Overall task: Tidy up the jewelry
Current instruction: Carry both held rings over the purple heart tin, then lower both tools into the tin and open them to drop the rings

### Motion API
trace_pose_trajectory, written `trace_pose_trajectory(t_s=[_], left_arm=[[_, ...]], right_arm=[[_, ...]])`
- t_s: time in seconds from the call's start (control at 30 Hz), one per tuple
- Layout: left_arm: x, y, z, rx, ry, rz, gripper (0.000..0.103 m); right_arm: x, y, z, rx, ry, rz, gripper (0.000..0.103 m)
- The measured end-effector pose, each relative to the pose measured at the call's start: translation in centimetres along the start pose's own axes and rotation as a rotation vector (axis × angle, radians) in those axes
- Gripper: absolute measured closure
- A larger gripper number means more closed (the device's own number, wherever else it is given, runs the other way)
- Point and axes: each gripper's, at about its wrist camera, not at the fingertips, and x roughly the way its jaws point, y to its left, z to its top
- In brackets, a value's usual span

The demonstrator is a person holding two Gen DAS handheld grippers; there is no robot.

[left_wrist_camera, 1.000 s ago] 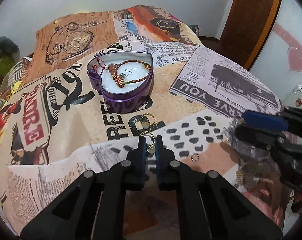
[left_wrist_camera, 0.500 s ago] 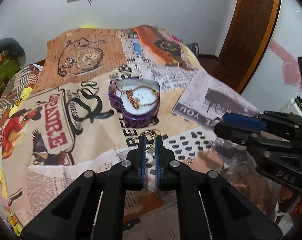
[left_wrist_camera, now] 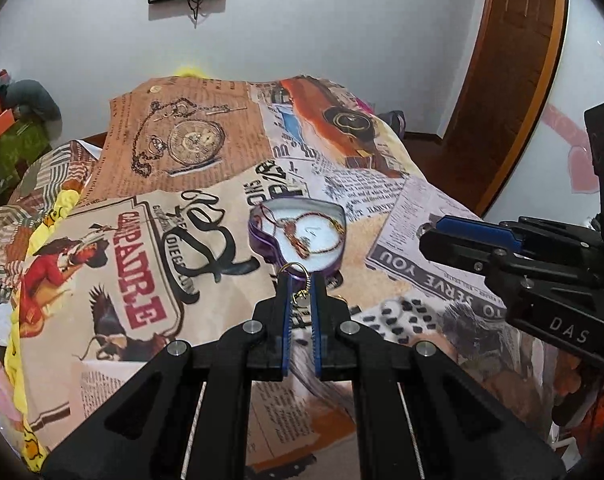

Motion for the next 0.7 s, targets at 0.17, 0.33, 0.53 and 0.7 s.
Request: trace_pose_trajectory(t_s=[0.17, 0.33, 0.53, 0.7], left_arm=[[0.1, 0.8, 1.0, -0.008, -0.024, 0.009, 0.096], [0.6, 1.3, 2.2, -0.011, -0.043, 0.007, 0.096], [1.7, 1.3, 3.3, 0.000, -0.056, -0.014, 0.096], [3.4, 1.3, 4.1, 0.017, -0.045, -0.016, 0.096]], right_arm=[[1.0, 0.0, 0.8, -0.009, -0.004, 0.003, 0.083], [1.9, -0.2, 1.3, -0.022, -0.003, 0.002, 0.083], [3.7, -0.8, 1.9, -0.007, 0.004, 0.013, 0.083], [5.4, -1.4, 2.3, 0.007, 0.022, 0.021, 0.083]])
